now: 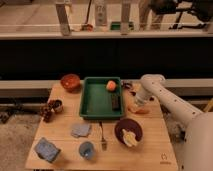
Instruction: Place pepper in table surface
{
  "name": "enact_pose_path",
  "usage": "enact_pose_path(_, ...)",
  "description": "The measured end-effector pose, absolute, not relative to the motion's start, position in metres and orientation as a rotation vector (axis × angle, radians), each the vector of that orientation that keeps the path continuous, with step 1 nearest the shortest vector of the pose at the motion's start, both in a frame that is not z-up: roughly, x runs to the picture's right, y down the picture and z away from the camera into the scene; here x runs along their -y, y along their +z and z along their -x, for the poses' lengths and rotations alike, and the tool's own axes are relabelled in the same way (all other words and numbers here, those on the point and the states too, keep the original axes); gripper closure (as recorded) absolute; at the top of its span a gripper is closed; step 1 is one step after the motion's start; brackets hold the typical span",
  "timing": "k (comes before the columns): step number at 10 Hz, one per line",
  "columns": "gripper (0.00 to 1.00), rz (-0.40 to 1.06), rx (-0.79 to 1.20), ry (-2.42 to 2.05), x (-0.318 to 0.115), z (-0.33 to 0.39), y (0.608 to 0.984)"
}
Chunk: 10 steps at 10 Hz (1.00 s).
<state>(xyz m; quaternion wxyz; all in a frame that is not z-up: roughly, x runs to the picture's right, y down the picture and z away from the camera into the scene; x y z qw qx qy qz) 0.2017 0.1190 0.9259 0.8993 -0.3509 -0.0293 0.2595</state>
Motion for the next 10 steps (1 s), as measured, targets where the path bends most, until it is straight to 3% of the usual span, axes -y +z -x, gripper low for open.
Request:
enact_pose_path(5, 1.00, 0.661, 0.038, 0.539, -0.092, -0.211, 0.909)
enact_pose_path(10, 1.00, 0.595, 0.073, 0.585, -0.024, -0.232, 0.857)
